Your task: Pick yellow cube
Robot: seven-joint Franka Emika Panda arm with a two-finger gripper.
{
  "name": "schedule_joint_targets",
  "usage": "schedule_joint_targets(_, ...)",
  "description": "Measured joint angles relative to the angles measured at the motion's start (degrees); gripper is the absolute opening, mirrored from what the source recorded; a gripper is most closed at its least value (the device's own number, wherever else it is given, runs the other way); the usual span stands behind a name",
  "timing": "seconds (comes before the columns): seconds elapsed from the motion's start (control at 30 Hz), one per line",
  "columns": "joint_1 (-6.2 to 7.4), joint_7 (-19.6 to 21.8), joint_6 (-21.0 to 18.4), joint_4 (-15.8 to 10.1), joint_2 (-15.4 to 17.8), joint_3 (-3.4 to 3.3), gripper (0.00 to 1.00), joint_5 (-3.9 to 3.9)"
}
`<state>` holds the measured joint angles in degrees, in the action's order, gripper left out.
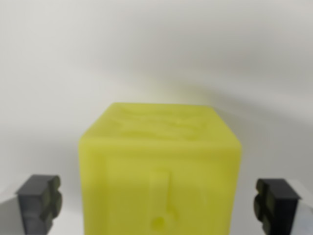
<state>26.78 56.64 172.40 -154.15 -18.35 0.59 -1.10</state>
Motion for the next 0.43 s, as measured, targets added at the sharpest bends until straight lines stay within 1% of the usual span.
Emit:
schedule_joint_targets(0.13, -0.04, 0.23, 1.38, 0.51, -1.88, -0.04, 1.0, -0.4)
schedule_joint_targets(0.27, -0.12, 0.41, 1.79, 0.69, -2.46, -0.04, 1.0, -0.75)
schedule_joint_targets(0.3, -0.34, 0.75, 1.8, 0.69, -2.47, 0.08, 0.0, -1.22)
schedule_joint_targets(0.43, -0.34, 0.75, 1.8, 0.69, -2.47, 0.08, 0.0, -1.22)
